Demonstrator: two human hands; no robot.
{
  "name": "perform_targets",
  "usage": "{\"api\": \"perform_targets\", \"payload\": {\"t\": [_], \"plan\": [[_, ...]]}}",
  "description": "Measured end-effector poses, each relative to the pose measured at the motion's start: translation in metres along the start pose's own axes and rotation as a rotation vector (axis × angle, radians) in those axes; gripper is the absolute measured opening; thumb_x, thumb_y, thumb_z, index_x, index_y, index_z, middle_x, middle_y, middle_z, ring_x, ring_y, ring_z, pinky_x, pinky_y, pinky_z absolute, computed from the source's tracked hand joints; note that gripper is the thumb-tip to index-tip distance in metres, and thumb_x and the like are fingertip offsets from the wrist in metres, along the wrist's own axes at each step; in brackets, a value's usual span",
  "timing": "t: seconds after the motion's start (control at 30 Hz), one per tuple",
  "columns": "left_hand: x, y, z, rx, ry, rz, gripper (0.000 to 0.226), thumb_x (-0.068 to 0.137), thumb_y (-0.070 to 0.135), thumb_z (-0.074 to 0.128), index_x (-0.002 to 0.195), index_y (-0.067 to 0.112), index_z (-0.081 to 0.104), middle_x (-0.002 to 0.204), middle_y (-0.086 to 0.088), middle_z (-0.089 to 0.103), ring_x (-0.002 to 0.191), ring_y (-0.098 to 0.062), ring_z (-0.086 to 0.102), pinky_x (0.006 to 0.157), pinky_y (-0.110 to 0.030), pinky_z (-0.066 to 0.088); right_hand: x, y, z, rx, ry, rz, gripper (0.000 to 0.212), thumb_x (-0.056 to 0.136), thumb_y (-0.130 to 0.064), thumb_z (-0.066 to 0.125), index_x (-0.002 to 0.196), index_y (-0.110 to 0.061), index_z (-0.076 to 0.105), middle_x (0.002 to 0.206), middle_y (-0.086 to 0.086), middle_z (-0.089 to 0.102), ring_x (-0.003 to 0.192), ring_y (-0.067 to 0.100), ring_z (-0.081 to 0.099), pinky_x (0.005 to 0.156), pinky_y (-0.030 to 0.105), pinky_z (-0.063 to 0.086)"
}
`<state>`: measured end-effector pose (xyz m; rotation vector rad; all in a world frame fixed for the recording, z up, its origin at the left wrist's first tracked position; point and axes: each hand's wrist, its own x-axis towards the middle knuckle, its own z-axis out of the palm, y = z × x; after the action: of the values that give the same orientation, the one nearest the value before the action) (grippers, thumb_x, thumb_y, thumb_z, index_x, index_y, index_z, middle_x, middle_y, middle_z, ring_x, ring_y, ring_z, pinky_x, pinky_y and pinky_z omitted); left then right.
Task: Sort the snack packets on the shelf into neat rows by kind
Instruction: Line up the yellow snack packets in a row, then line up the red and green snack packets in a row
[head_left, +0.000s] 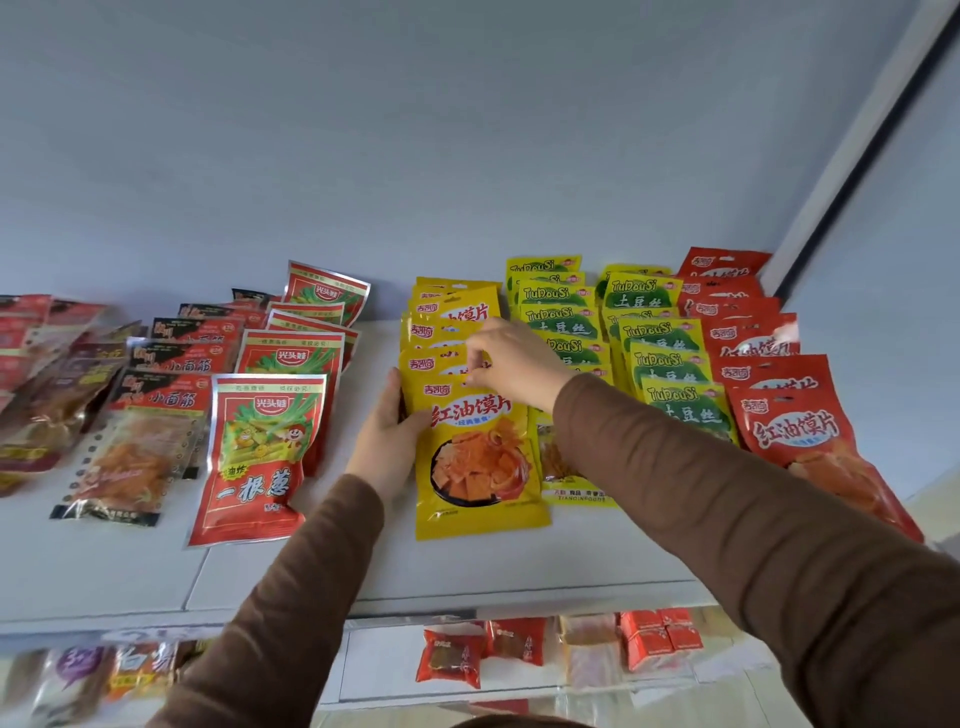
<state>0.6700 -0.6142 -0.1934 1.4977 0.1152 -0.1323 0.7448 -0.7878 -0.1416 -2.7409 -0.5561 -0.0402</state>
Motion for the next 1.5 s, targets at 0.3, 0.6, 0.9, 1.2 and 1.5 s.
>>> {"api": "perform_targets", "payload": {"t": [0.3, 0.6, 0.9, 1.2, 1.5], "plan": [[0.001, 0.011, 0.017, 0.099, 0.047, -0.041, 0.067, 0.102, 0.005, 0.05, 0.159, 0.026, 0.021, 0.145, -0.008, 0.056, 0.128, -0.03, 0.057, 0.11, -0.051, 0.045, -0.004, 0.009, 0.004, 0.076, 0.093, 0.021, 0.017, 0.088, -0.032, 0.071, 0.078, -0.02, 0.064, 0.099, -0.005, 0.063, 0.091, 0.016, 0.061, 0.068, 0.029, 0.041], [-0.024, 0.005, 0.005, 0.242, 0.052, -0.036, 0.087, 0.095, 0.013, 0.064, 0.16, 0.028, 0.008, 0.123, 0.017, 0.059, 0.098, 0.004, 0.069, 0.077, -0.024, 0.06, 0.001, 0.021, -0.007, 0.196, 0.064, 0.003, 0.006, 0.095, -0.031, 0.06, 0.093, -0.025, 0.062, 0.103, -0.008, 0.068, 0.086, 0.016, 0.064, 0.069, 0.033, 0.05], [-0.051, -0.013, -0.004, 0.388, 0.02, -0.007, 0.108, 0.076, 0.053, 0.073, 0.158, 0.039, 0.004, 0.153, 0.007, 0.041, 0.113, 0.012, 0.055, 0.094, -0.029, 0.053, -0.007, 0.019, 0.001, 0.337, 0.118, -0.014, 0.023, 0.092, -0.001, 0.05, 0.09, -0.022, 0.059, 0.117, -0.003, 0.067, 0.105, 0.022, 0.064, 0.082, 0.04, 0.053], [-0.067, -0.006, 0.008, 1.01, -0.059, 0.218, 0.082, 0.089, 0.071, 0.042, 0.156, 0.047, 0.003, 0.168, 0.004, -0.011, 0.156, -0.021, -0.005, 0.126, -0.048, 0.003, -0.003, 0.016, -0.006, 0.132, 0.186, 0.074, 0.004, 0.089, -0.023, 0.066, 0.093, -0.024, 0.065, 0.116, 0.004, 0.059, 0.113, 0.026, 0.055, 0.092, 0.037, 0.047], [-0.063, 0.031, -0.104, 1.094, 0.1, 0.617, 0.067, 0.098, 0.033, 0.058, 0.157, 0.025, 0.029, 0.168, 0.002, 0.009, 0.155, -0.015, -0.001, 0.125, -0.034, 0.007, 0.037, -0.097, -0.002, 0.905, 0.061, 0.19, 0.022, 0.093, -0.018, 0.065, 0.114, -0.012, 0.062, 0.112, 0.002, 0.063, 0.105, 0.015, 0.058, 0.089, 0.03, 0.046]]}}
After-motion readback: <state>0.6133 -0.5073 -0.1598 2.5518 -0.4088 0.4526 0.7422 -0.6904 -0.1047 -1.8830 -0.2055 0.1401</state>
